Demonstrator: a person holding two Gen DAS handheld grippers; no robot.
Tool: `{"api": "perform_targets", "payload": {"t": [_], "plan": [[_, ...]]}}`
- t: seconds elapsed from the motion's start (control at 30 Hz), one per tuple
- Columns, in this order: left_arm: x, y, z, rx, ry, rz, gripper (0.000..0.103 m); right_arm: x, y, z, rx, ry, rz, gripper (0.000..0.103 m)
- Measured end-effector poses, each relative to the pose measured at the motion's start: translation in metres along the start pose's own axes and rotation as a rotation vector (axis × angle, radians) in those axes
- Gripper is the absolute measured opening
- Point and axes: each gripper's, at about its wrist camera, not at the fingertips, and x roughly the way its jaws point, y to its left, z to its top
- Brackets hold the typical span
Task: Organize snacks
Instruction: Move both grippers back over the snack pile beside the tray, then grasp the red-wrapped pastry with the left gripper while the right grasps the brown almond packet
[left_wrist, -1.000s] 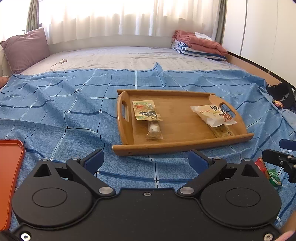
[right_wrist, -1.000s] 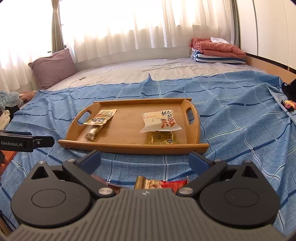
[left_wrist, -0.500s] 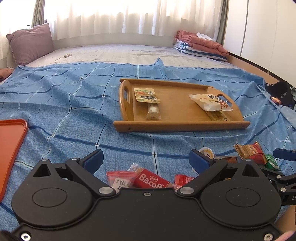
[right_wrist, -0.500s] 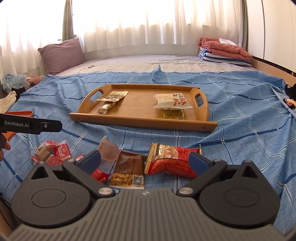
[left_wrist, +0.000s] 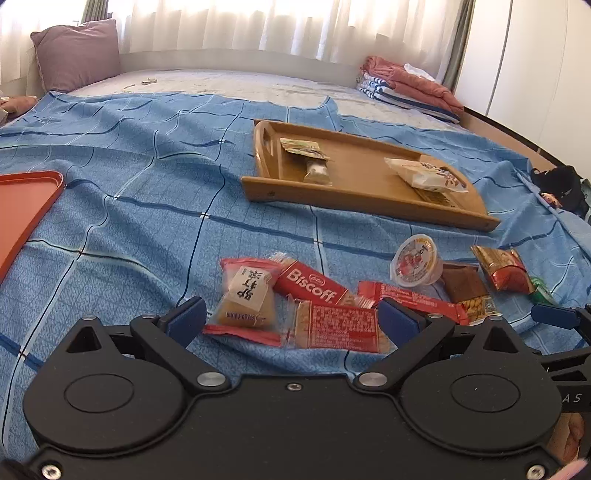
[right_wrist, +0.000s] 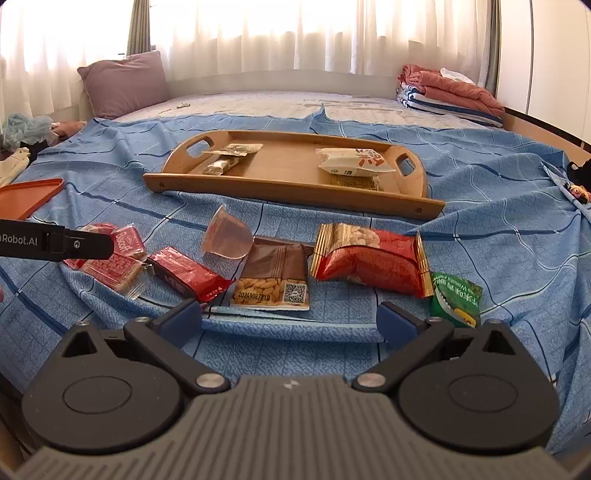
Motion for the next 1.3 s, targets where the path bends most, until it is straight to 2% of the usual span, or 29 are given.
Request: {"api": "perform_targets", "payload": {"t": [0.23, 0.33, 0.4, 0.47, 0.57, 0.63, 1.03, 1.3], "plan": [[0.004, 0.002, -0.014, 0.039, -0.009, 0.062, 0.100, 0.007, 0.007, -0.003, -0.012, -0.005, -0.024, 0.102], [0.002, 0.004, -0.014, 0.041, -0.042, 0.086, 0.098, 0.007, 0.010, 0.000, -0.015, -0.025, -0.041, 0.096], [0.000, 0.008, -0.013, 0.029, -0.067, 0.104, 0.088, 0.007, 0.010, 0.003, -0.014, -0.038, -0.055, 0.091], [0.000, 0.011, -0.011, 0.028, -0.069, 0.125, 0.072, 0.008, 0.009, 0.007, 0.000, -0.045, -0.067, 0.086], [-0.003, 0.016, -0.009, 0.023, -0.076, 0.131, 0.063, 0.009, 0.006, 0.012, 0.025, -0.054, -0.082, 0.080], [-0.005, 0.017, -0.008, 0.028, -0.078, 0.136, 0.059, 0.014, 0.006, 0.013, 0.021, -0.041, -0.093, 0.080], [0.010, 0.014, -0.002, 0.047, -0.063, 0.128, 0.058, 0.041, 0.023, 0.021, -0.014, 0.003, -0.053, 0.079], [0.019, 0.012, 0.000, 0.060, -0.055, 0.115, 0.049, 0.055, 0.031, 0.021, -0.029, -0.012, -0.065, 0.080]]}}
